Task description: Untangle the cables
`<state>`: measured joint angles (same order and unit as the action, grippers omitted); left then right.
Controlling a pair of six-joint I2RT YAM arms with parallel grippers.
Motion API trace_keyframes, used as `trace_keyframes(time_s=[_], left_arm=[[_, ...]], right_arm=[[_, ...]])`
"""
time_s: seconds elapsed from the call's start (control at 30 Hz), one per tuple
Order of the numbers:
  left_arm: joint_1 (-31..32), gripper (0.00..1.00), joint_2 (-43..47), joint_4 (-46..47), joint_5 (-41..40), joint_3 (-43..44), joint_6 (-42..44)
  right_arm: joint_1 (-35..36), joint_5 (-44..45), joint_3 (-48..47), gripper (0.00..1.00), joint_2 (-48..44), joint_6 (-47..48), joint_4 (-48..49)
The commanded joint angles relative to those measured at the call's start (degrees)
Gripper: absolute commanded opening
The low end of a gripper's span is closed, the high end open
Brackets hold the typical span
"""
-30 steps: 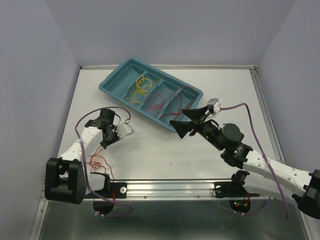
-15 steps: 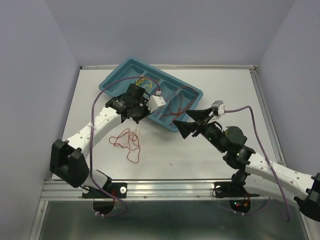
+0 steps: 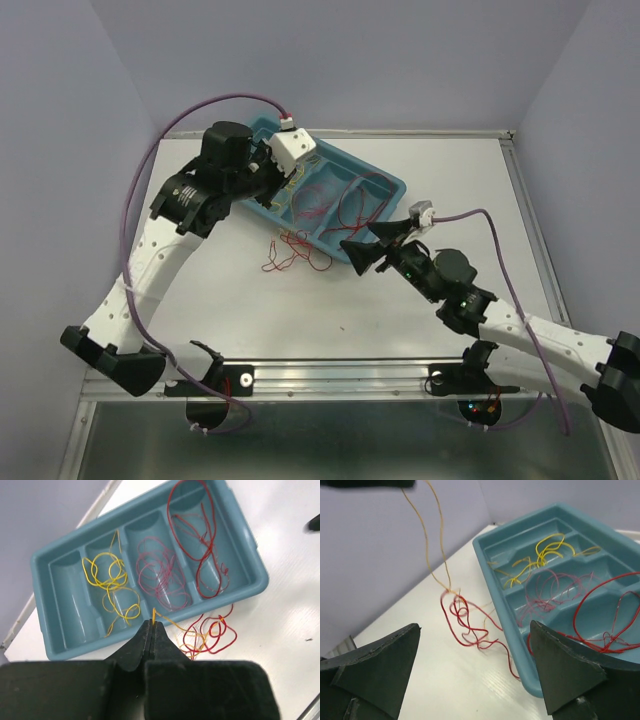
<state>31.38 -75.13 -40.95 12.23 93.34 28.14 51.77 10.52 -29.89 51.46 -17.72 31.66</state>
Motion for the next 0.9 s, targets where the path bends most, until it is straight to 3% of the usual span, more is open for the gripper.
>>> trace_keyframes(time_s=[0.0, 0.17, 0.37, 0.6, 0.87], left_arm=[[0.8, 0.0, 3.1, -0.3, 6.0, 5.4, -4.8], [4.3, 0.0, 2.0, -2.8, 8.4, 11.7, -7.2], [5.9, 0.0, 1.7, -4.8, 12.5, 17.1, -9.5], [7.7, 0.0, 2.2, -3.6, 14.7, 22.4, -13.5], [7.8, 0.0, 3.8, 1.6, 11.9, 30.0, -19.3]], right_arm=[[0.0, -6.1, -1.3, 0.96, 4.8, 1.5, 4.5], [0.0, -10.9, -3.4, 0.97, 12.5, 2.9, 5.4], [0.0, -22.7, -3.9, 1.0, 15.9, 3.1, 9.2], [0.0, -25.3, -5.6, 1.0, 20.0, 2.5, 9.3], [0.0, -24.9, -8.0, 0.99, 26.1, 2.1, 8.7]])
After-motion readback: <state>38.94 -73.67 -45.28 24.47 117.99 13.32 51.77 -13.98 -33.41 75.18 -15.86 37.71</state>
